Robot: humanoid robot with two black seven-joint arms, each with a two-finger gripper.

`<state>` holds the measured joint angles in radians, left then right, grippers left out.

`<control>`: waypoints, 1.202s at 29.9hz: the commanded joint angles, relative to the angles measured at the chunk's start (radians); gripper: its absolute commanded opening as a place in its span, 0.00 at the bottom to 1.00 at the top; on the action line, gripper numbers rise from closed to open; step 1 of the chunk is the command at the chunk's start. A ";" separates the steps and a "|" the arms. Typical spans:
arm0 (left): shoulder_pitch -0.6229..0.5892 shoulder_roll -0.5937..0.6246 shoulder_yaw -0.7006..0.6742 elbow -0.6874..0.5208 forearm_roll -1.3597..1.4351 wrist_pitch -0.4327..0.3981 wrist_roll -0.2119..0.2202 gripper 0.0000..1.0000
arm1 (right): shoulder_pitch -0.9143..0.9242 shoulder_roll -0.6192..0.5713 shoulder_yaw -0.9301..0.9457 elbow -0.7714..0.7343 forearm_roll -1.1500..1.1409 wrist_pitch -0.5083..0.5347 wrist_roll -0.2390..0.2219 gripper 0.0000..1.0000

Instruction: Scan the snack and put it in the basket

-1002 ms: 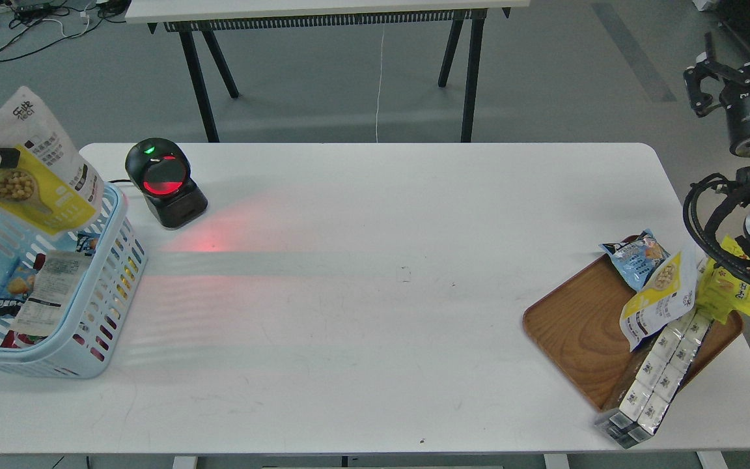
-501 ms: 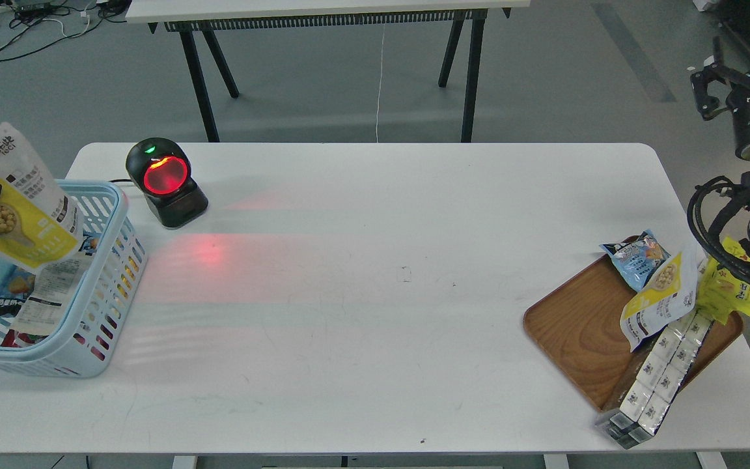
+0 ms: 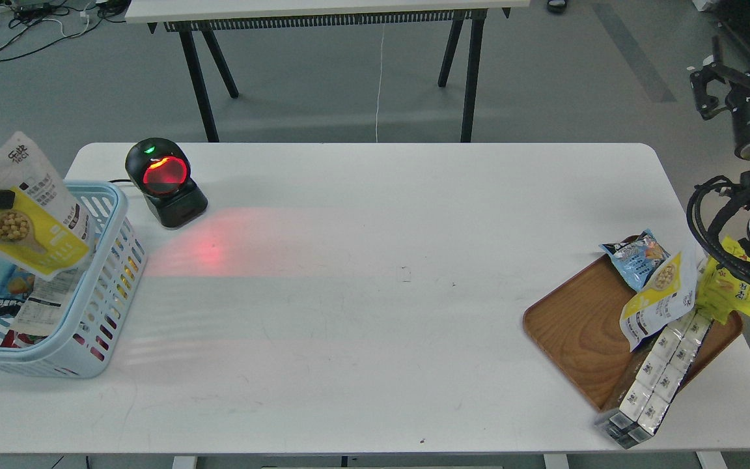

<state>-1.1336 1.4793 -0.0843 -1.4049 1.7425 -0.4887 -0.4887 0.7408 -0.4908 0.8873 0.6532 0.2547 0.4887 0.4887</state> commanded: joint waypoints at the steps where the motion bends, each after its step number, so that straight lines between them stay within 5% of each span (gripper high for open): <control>1: 0.000 0.000 0.000 -0.002 -0.005 0.000 0.000 0.07 | 0.000 0.000 0.001 0.000 0.000 0.000 0.000 0.99; 11: -0.002 -0.004 -0.003 -0.002 -0.018 0.000 0.000 0.16 | 0.002 -0.002 -0.001 0.000 0.000 0.000 0.000 0.99; 14: -0.017 -0.011 -0.020 0.001 -0.070 0.000 0.000 0.28 | 0.002 -0.002 0.001 0.000 0.000 0.000 0.000 0.99; 15: -0.017 -0.014 -0.035 0.006 -0.119 0.000 0.000 0.37 | 0.002 -0.002 -0.001 0.002 0.000 0.000 0.000 0.99; 18: -0.015 -0.049 -0.112 0.067 -0.334 0.000 0.000 0.86 | 0.002 -0.002 -0.001 0.003 0.000 0.000 0.000 0.99; 20: -0.015 -0.095 -0.135 0.110 -0.453 0.000 0.000 0.97 | 0.003 -0.003 -0.001 0.005 0.000 0.000 0.000 0.99; 30: -0.025 -0.325 -0.255 0.311 -0.865 0.000 0.000 0.99 | 0.060 -0.040 -0.001 -0.010 -0.003 0.000 0.000 0.99; 36: -0.021 -0.506 -0.328 0.530 -1.128 0.000 0.000 0.99 | 0.098 -0.046 0.004 -0.026 -0.003 0.000 0.000 0.99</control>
<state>-1.1578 1.0658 -0.3887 -0.9935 0.7444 -0.4887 -0.4886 0.8221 -0.5313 0.8888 0.6294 0.2516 0.4887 0.4887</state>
